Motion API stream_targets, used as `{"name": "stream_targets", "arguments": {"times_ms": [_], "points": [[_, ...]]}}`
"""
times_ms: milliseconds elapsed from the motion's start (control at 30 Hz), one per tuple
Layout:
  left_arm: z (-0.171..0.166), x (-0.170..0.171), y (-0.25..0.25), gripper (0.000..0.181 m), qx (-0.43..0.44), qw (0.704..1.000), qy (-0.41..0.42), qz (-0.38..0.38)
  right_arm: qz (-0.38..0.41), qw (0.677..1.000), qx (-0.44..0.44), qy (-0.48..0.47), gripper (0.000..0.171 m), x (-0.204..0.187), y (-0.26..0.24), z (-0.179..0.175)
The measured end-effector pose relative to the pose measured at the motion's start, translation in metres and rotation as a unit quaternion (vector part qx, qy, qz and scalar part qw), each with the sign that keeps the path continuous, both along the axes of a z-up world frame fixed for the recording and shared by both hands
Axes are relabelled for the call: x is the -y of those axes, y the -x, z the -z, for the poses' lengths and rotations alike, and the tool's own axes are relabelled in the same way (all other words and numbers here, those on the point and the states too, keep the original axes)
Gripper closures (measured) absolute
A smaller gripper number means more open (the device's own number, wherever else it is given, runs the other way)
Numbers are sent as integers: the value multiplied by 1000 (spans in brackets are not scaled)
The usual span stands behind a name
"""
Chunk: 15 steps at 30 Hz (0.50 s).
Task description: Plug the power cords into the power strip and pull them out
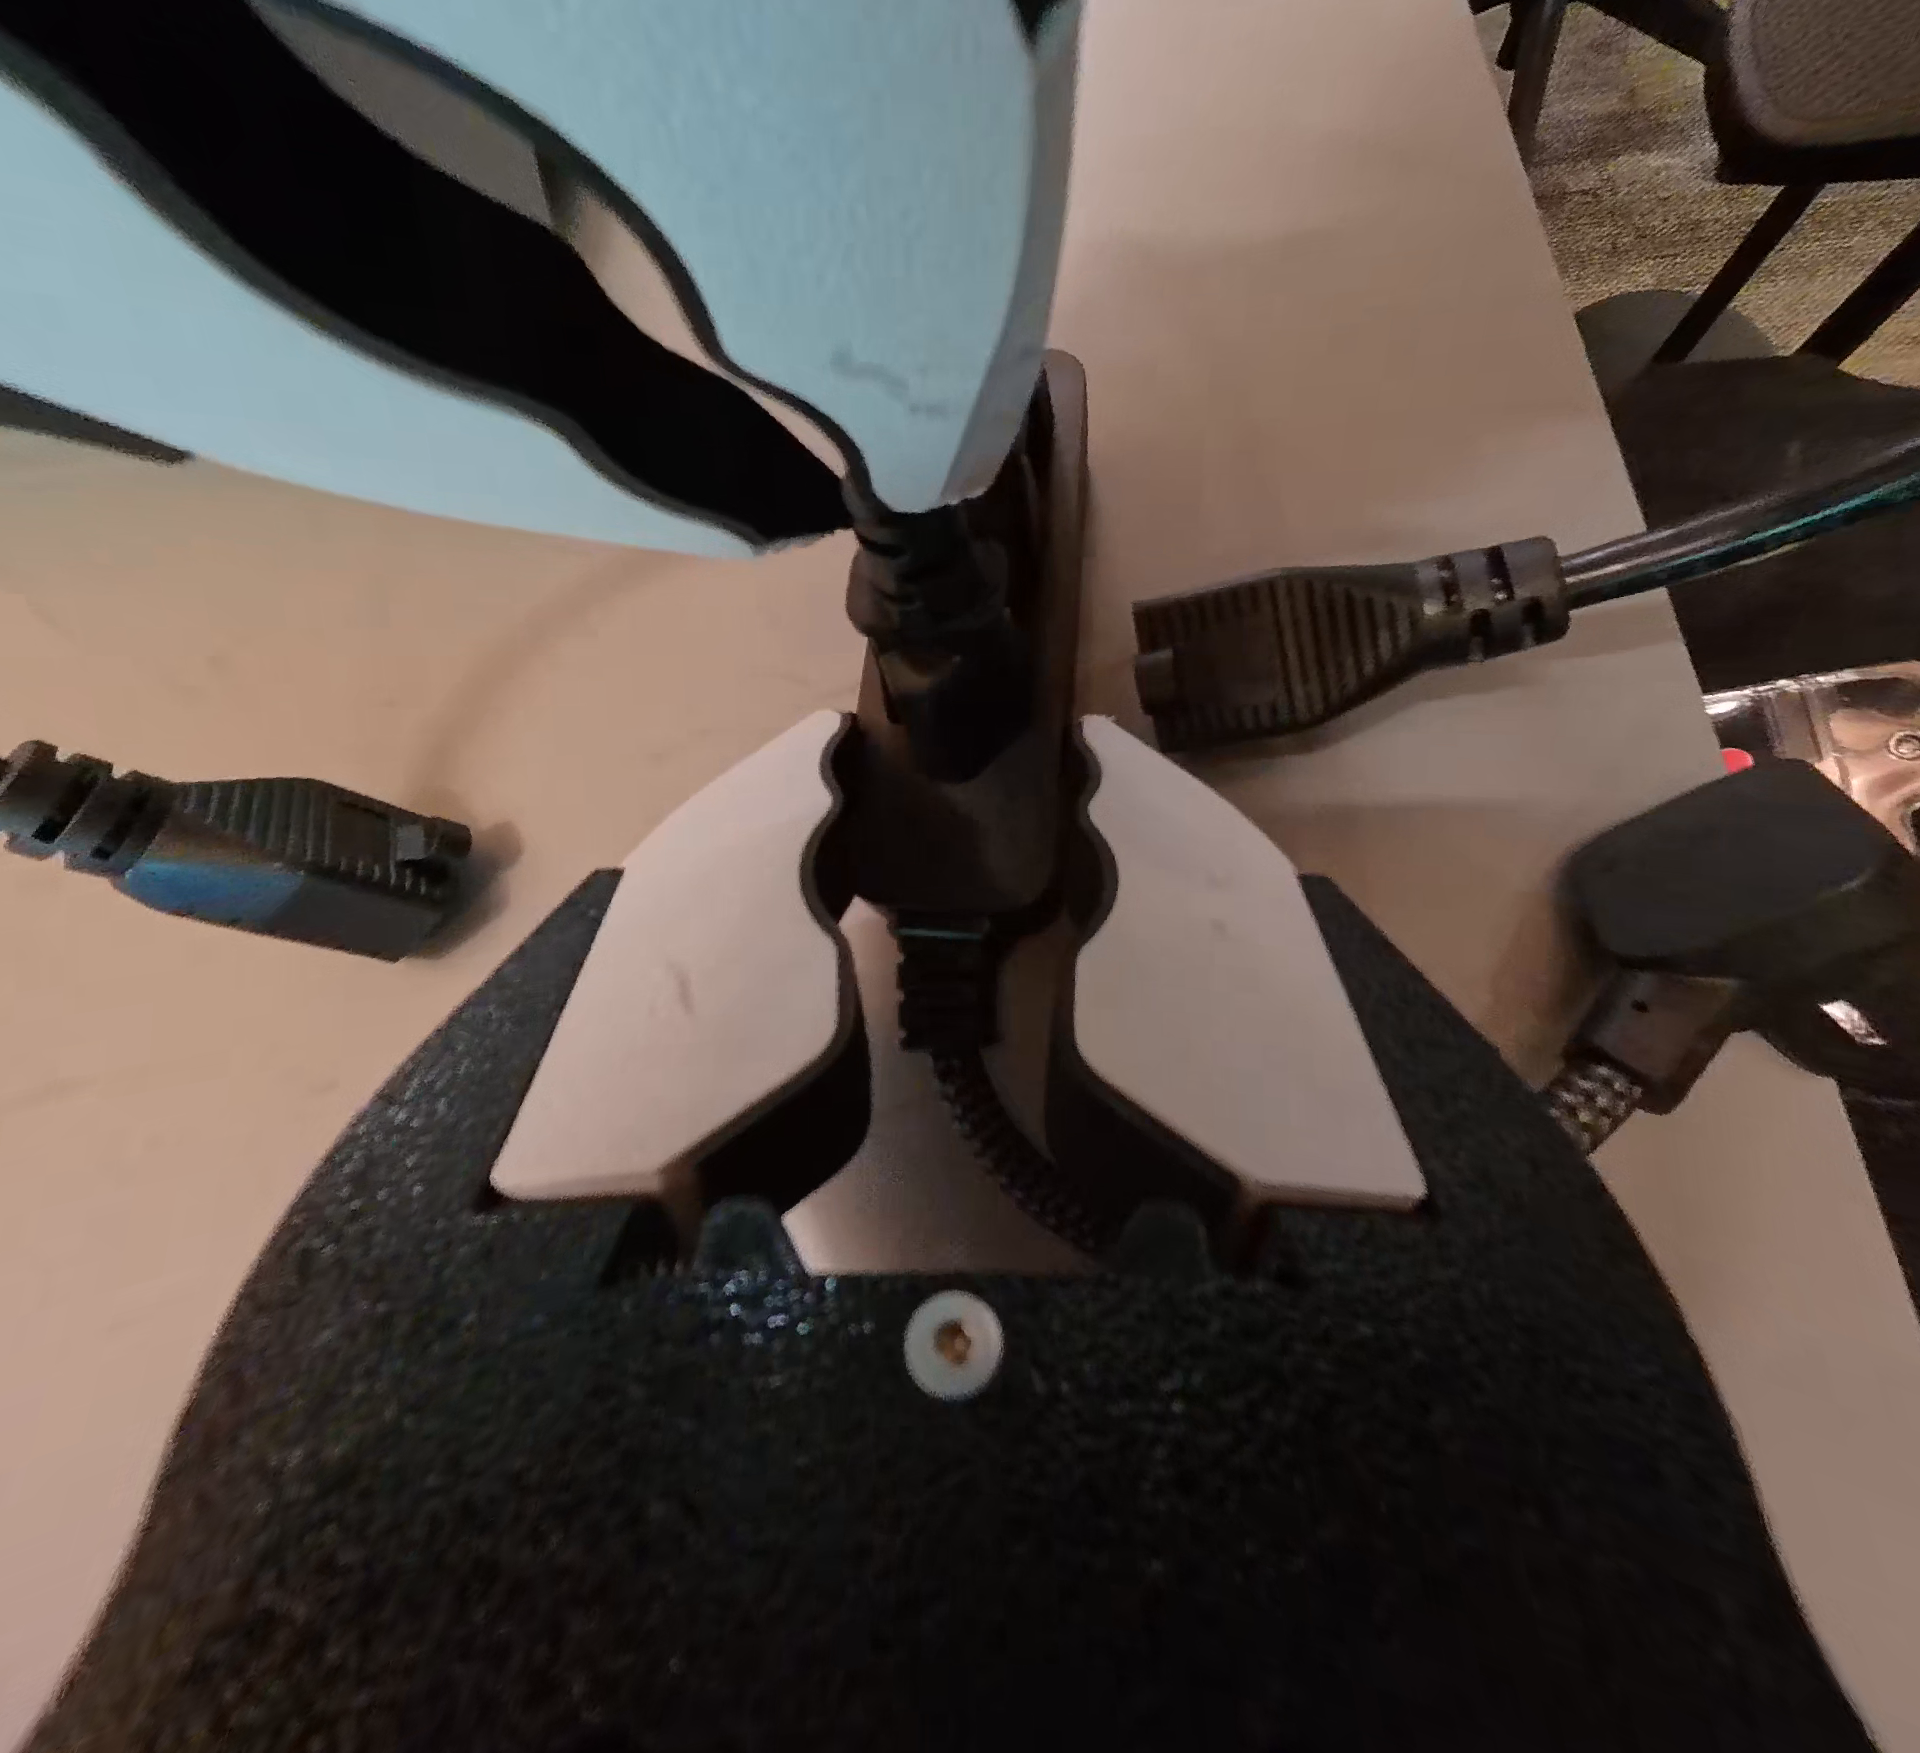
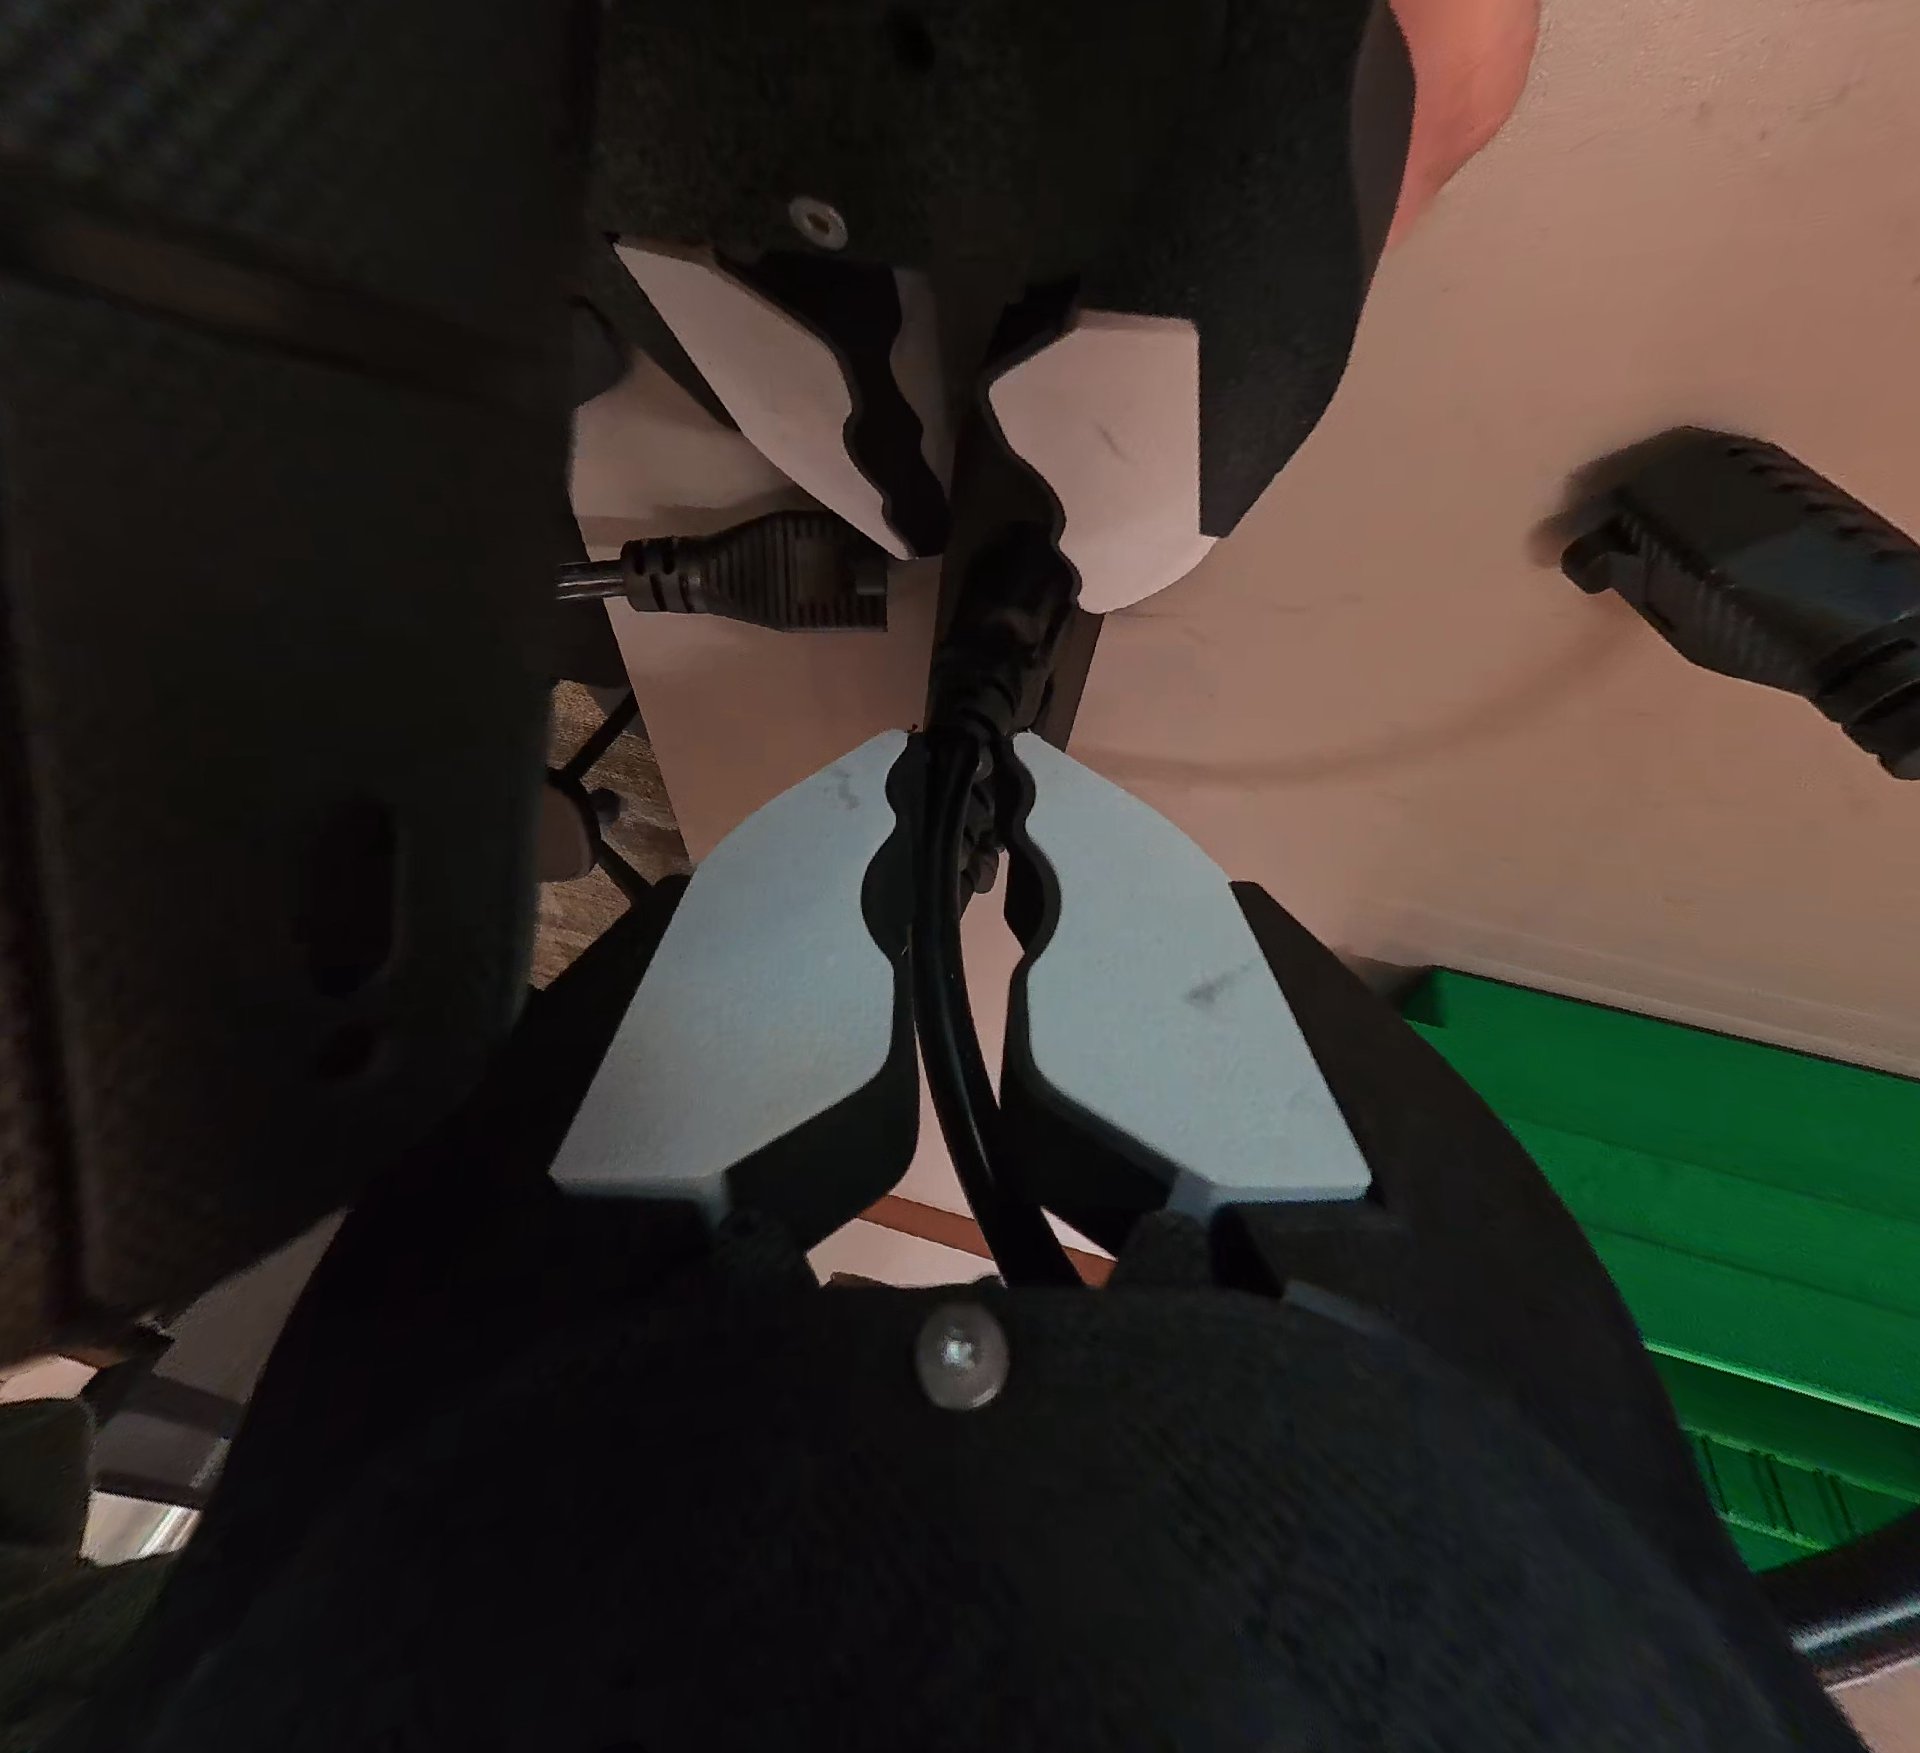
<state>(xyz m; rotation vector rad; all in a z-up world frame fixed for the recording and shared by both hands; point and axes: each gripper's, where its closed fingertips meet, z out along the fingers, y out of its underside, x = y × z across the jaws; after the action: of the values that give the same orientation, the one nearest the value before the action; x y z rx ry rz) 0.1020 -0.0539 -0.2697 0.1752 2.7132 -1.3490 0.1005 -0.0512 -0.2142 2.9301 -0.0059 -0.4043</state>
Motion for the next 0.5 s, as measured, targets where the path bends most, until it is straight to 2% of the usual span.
{"name": "stream_targets", "arguments": {"times_ms": [200,267,500], "points": [[-2,-1,1,145,0,1000,5,3,1,1000,-3,-3,159,1,1,0],[-3,-5,4,151,-13,1000,9,11,-2,1000,-1,-2,158,1,1,1],[-4,-9,3,148,-52,998,10,-12,-3,1000,-3,-6,158,3,0,2]]}}
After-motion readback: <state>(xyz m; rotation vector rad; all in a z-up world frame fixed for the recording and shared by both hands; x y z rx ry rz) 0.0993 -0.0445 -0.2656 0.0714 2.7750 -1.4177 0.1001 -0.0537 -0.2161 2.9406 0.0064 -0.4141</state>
